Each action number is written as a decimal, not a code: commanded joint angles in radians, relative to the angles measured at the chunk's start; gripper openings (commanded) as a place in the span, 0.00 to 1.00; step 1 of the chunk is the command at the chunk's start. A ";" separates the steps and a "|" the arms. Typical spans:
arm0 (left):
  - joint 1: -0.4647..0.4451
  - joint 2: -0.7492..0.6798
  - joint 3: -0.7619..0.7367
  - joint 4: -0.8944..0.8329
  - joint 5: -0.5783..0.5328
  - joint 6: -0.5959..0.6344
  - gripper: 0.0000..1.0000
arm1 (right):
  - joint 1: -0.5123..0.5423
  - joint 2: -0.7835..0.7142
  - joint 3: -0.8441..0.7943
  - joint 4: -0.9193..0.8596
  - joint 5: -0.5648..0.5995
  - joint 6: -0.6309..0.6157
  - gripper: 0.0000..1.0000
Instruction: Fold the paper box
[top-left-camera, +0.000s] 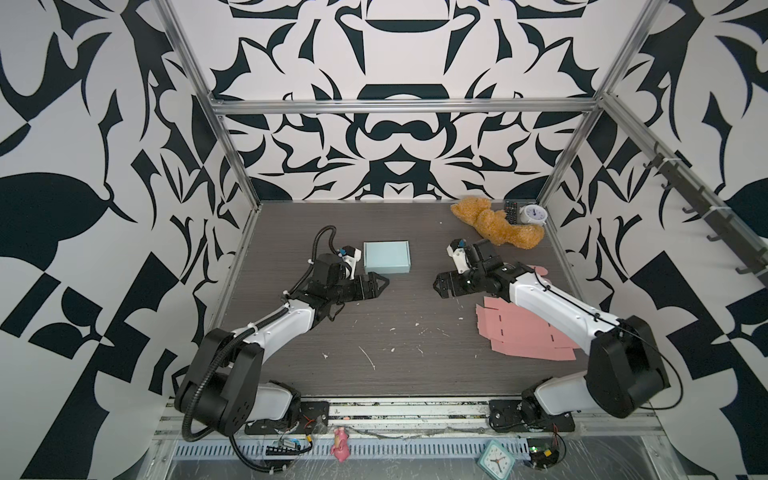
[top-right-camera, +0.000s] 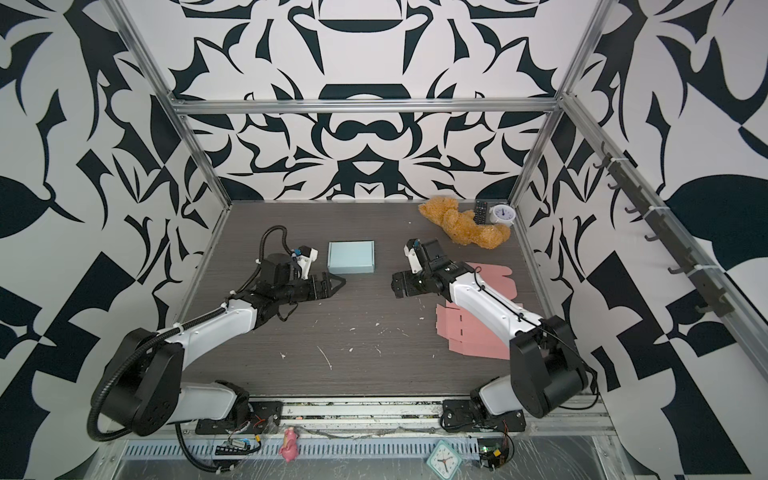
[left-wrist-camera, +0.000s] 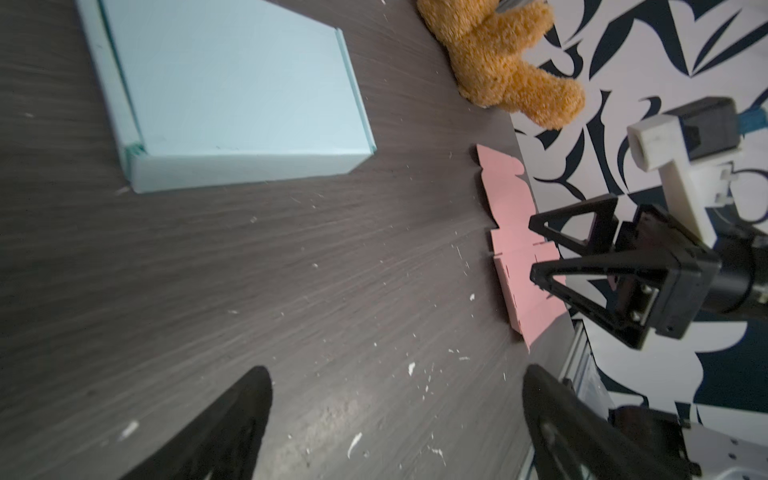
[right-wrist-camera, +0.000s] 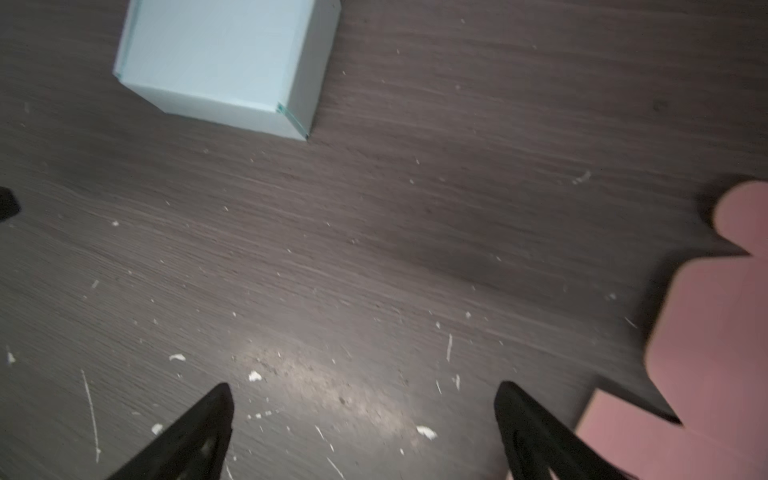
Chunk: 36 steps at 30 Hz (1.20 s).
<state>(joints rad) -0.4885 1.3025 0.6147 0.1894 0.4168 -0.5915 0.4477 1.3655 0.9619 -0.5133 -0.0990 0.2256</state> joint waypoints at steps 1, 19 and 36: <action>-0.068 -0.078 -0.040 -0.018 -0.043 0.003 0.96 | 0.012 -0.077 -0.010 -0.190 0.127 -0.021 1.00; -0.223 -0.255 -0.189 -0.009 -0.110 -0.033 0.96 | 0.013 0.169 0.093 -0.335 0.275 0.005 0.92; -0.223 -0.269 -0.225 0.071 -0.072 -0.074 0.95 | 0.014 0.276 0.074 -0.316 0.321 0.084 0.55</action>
<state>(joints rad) -0.7082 1.0241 0.4038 0.2104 0.3218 -0.6384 0.4561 1.6417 1.0176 -0.8024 0.1959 0.2859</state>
